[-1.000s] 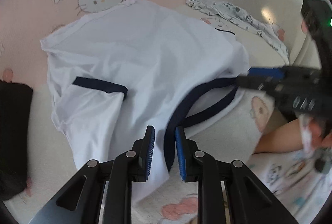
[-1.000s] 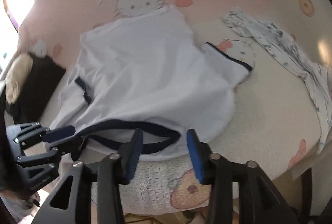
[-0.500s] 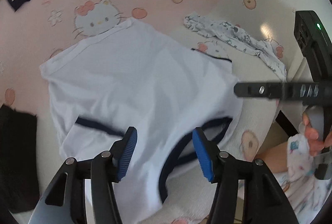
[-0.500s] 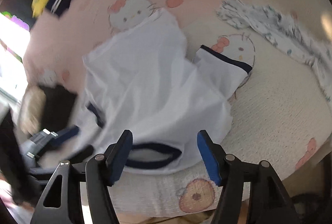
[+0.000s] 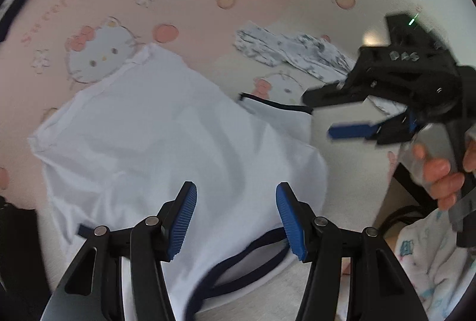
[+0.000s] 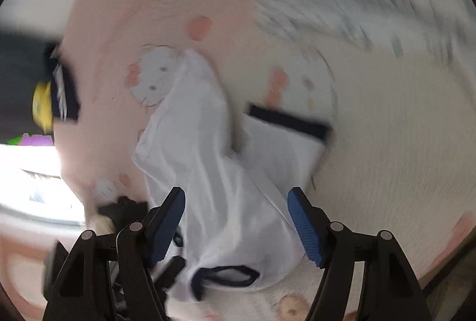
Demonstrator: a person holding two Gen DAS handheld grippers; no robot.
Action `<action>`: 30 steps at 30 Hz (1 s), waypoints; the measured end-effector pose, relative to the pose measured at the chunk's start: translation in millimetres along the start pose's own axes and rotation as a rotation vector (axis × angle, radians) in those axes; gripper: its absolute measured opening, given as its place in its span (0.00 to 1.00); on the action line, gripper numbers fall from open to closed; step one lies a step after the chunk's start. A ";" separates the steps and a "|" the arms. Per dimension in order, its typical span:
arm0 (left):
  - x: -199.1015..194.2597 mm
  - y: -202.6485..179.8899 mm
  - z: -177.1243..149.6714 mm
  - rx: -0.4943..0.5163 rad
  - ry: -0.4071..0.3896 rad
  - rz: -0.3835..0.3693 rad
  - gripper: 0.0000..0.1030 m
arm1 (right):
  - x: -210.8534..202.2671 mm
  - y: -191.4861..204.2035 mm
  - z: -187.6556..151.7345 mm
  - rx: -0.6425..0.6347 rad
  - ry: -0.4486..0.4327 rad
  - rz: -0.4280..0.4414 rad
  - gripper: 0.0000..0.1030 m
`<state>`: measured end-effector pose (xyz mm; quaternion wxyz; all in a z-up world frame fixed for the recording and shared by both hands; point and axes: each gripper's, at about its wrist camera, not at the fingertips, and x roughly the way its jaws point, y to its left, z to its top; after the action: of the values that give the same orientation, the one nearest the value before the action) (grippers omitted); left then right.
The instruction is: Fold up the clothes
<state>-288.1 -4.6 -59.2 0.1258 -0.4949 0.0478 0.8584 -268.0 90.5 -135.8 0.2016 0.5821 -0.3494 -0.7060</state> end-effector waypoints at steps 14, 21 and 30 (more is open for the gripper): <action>46.2 -63.2 46.0 0.156 0.062 -0.058 0.51 | 21.2 -48.5 30.2 0.181 0.095 0.015 0.69; 81.3 -83.7 65.1 0.259 0.161 -0.096 0.51 | 14.5 -70.3 49.8 0.380 0.087 0.023 0.69; 124.6 -72.5 65.2 0.204 0.235 -0.044 0.50 | 16.2 -82.5 78.0 0.448 0.099 0.085 0.69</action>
<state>-383.2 99.8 -130.6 0.1877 -0.5776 0.1384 0.7823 -337.0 155.1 -200.8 0.1139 0.6310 -0.5112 -0.5723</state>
